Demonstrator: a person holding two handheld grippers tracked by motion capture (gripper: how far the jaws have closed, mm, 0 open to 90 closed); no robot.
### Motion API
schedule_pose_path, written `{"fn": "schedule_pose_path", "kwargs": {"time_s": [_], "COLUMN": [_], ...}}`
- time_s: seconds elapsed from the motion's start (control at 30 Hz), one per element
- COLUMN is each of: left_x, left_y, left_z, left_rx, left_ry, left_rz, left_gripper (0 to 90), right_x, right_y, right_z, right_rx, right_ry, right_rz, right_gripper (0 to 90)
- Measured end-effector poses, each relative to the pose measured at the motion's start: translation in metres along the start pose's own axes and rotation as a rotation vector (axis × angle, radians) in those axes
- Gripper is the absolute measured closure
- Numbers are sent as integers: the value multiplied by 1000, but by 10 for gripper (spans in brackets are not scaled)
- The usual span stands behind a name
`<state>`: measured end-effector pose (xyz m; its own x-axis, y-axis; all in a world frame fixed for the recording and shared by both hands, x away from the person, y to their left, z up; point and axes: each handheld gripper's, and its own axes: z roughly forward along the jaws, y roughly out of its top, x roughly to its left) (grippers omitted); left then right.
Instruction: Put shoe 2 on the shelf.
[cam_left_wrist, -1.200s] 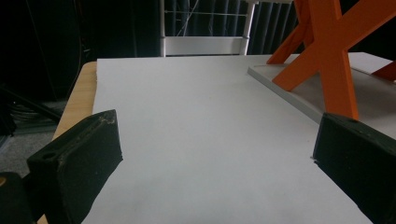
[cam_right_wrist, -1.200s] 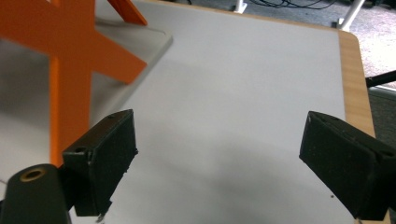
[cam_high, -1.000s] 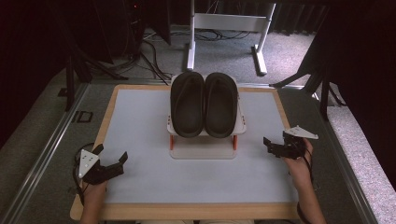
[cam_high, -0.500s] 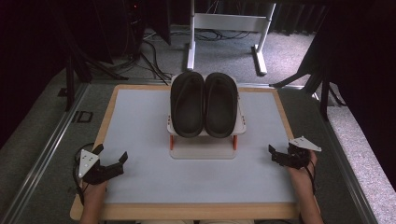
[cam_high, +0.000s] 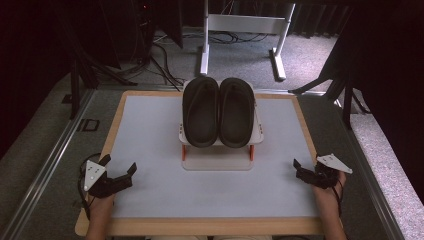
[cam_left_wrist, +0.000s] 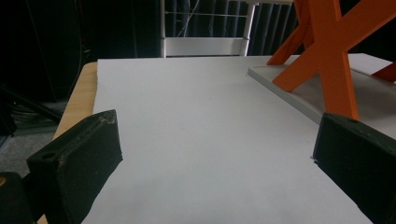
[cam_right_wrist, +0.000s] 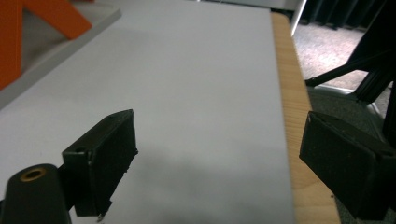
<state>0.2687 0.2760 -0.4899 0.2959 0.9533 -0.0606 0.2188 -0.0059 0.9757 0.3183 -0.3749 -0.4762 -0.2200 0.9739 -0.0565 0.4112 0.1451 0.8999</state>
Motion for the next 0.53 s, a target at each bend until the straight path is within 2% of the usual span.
{"fn": "schedule_pose_path", "kwargs": {"time_s": [0.07,0.1,0.2,0.3,0.37,0.4,0.53], "left_x": [0,0,0,-1,-1,-1,-2], "left_y": [0,0,0,0,0,0,-1], "left_z": [0,0,0,-1,-1,-1,-1], "left_rx": [0,0,-1,-9,-9,-9,-11], "left_ry": [0,0,1,0,0,1,3], "left_rz": [1,2,4,6,6,6,7], "left_gripper": [9,8,9,9,8,8,8], "right_x": [-1,-2,-2,2,2,2,3], "right_y": [-2,-3,-4,-5,-5,-5,-5], "right_z": [-2,-6,-7,-7,-7,-7,-7], "right_rx": [-7,-33,-40,-48,-49,-49,-47], "right_ry": [-5,-22,-22,-33,-36,-36,-28], "right_rz": [13,26,26,-6,-13,-13,-23], "right_gripper": [105,105,105,112,112,142,135]}}
